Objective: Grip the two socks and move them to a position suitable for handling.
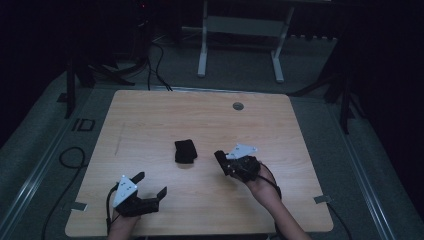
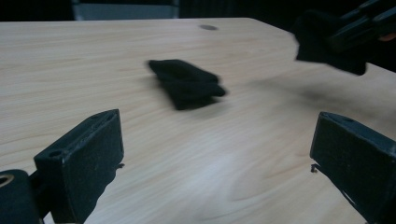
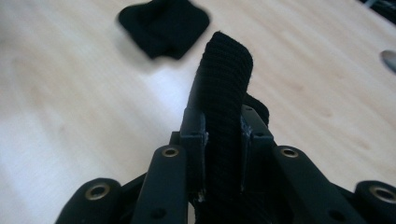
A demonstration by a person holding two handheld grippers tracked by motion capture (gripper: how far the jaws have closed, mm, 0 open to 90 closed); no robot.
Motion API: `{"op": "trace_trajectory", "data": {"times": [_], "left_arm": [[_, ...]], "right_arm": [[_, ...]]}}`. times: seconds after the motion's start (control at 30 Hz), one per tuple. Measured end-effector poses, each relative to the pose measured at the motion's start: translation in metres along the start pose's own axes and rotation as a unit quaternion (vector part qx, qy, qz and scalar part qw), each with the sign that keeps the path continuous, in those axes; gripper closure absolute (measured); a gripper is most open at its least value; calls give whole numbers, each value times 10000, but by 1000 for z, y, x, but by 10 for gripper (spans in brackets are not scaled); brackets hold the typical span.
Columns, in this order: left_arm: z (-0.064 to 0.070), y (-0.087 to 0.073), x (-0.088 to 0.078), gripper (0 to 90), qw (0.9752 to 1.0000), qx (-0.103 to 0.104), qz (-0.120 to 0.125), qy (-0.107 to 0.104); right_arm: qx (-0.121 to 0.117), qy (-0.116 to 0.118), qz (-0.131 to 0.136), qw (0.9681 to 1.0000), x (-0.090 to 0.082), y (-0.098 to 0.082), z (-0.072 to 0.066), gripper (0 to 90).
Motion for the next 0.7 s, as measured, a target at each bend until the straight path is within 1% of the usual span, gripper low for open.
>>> {"op": "trace_trajectory", "data": {"times": [0.03, 0.07, 0.1, 0.13, 0.17, 0.23, 0.27, 0.3, 0.33, 0.37, 0.43, 0.47, 0.5, 0.53, 0.57, 0.6, 0.63, 0.67, 0.7], "left_arm": [[6, 0, 2, 32, 9999, 101, -14, -73], [13, 0, 4, 32, 9996, 221, -27, -193], [17, -1, 5, 31, 9992, 283, -42, -280], [22, -2, 6, 31, 9987, 350, -58, -353], [25, -2, 7, 32, 9983, 393, -75, -435], [31, -4, 9, 32, 9977, 382, -112, -556], [31, -4, 9, 32, 9977, 382, -112, -556], [34, -6, 11, 32, 9970, 356, -165, -666], [36, -7, 13, 32, 9970, 365, -160, -667], [36, -8, 14, 32, 9967, 352, -184, -711], [38, -9, 16, 33, 9967, 311, -205, -718], [39, -10, 18, 53, 9964, 308, -251, -753], [40, -11, 19, 53, 9960, 322, -303, -779], [40, -12, 20, 60, 9955, 382, -353, -792], [41, -13, 21, 62, 9947, 389, -394, -862], [43, -14, 22, 63, 9941, 409, -474, -888], [43, -14, 22, 78, 9941, 409, -474, -888], [44, -15, 22, 114, 9934, 460, -538, -900], [44, -15, 22, 154, 9934, 460, -538, -900]], "right_arm": [[8, 48, -6, 10000, -2, -3, -5, 752], [12, 112, 17, 9999, -3, -6, -10, 752], [-28, 176, -16, 9998, -4, -10, -17, 752], [-79, 181, -48, 9998, -5, -12, -21, 752], [-133, 240, -101, 9996, -4, -16, -26, 752], [-159, 368, -158, 9991, -3, -22, -35, 751], [-159, 368, -158, 9991, -3, -22, -35, 751], [-137, 454, -225, 9986, 3, -30, -43, 751], [-137, 454, -225, 9986, 3, -30, -43, 751], [-175, 433, -269, 9985, 7, -33, -45, 750], [-83, 504, -321, 9982, 14, -37, -48, 751], [-48, 493, -355, 9981, 21, -39, -50, 751], [-48, 493, -355, 9981, 21, -39, -50, 751], [-54, 475, -394, 9981, 26, -40, -52, 751], [-91, 462, -421, 9980, 29, -41, -54, 751], [-66, 441, -437, 9980, 31, -42, -56, 750], [-66, 441, -437, 9980, 31, -42, -56, 750], [-28, 419, -419, 9982, 33, -41, -56, 750], [-28, 419, -419, 9982, 33, -41, -56, 750]]}}
Point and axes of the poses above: each handheld gripper's, and its own axes: x roughly forward along the jaws, y roughly out of its top, z roughly to its right, the point moved 4 cm from there along x, roughly forward along the jaws, and after that the axes turned 9 degrees about z, right-handed, at the moved point
